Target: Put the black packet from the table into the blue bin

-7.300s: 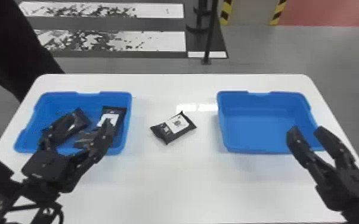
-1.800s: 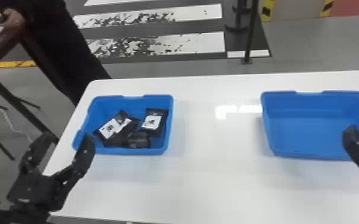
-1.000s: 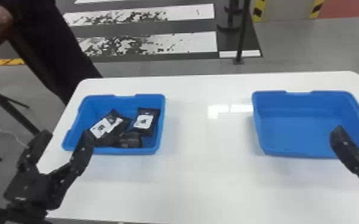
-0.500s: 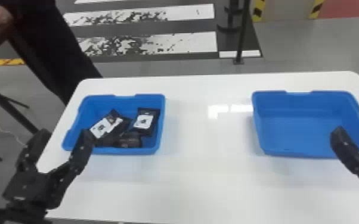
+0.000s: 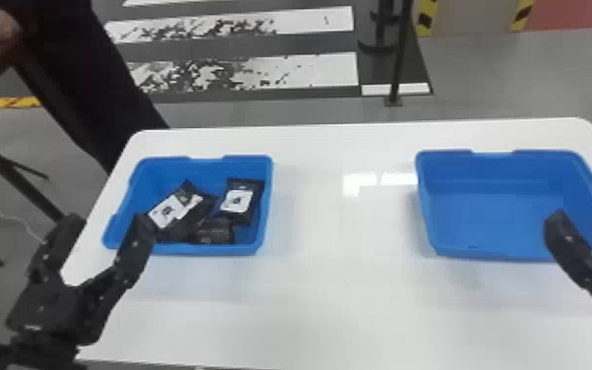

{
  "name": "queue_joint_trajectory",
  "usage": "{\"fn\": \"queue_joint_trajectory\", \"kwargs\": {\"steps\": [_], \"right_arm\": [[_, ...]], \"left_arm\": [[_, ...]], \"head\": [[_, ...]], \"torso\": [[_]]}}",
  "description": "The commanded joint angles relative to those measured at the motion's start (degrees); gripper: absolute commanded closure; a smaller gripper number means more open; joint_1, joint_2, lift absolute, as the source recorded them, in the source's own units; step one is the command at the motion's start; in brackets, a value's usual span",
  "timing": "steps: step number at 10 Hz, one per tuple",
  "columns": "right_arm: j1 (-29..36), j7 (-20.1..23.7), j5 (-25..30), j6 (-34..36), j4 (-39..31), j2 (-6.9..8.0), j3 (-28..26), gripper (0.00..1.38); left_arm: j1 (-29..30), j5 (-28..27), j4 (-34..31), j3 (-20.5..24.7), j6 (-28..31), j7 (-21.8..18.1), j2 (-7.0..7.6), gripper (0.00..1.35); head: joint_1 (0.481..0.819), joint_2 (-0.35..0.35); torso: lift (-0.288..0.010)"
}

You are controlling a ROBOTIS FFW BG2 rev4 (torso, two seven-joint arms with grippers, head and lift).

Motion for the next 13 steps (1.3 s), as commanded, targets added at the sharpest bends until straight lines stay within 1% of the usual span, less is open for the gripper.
{"fn": "queue_joint_trajectory", "kwargs": {"steps": [1, 11, 13], "right_arm": [[0.0, 0.0, -0.05, 0.0, 0.03, 0.05, 0.0, 0.51], [-0.14, -0.18, -0.05, 0.0, 0.03, 0.05, 0.0, 0.51], [-0.14, -0.18, -0.05, 0.0, 0.03, 0.05, 0.0, 0.51]], "left_arm": [[0.0, 0.13, 0.0, -0.05, 0.01, 0.0, 0.0, 0.17], [0.14, 1.73, 0.14, -0.28, 1.0, 0.0, 0.0, 0.17], [0.0, 1.62, 0.14, -0.73, 0.44, 0.0, 0.35, 0.17]], "head": [[0.695, 0.123], [0.695, 0.119], [0.695, 0.119]], "torso": [[-0.11], [-0.11], [-0.11]]}}
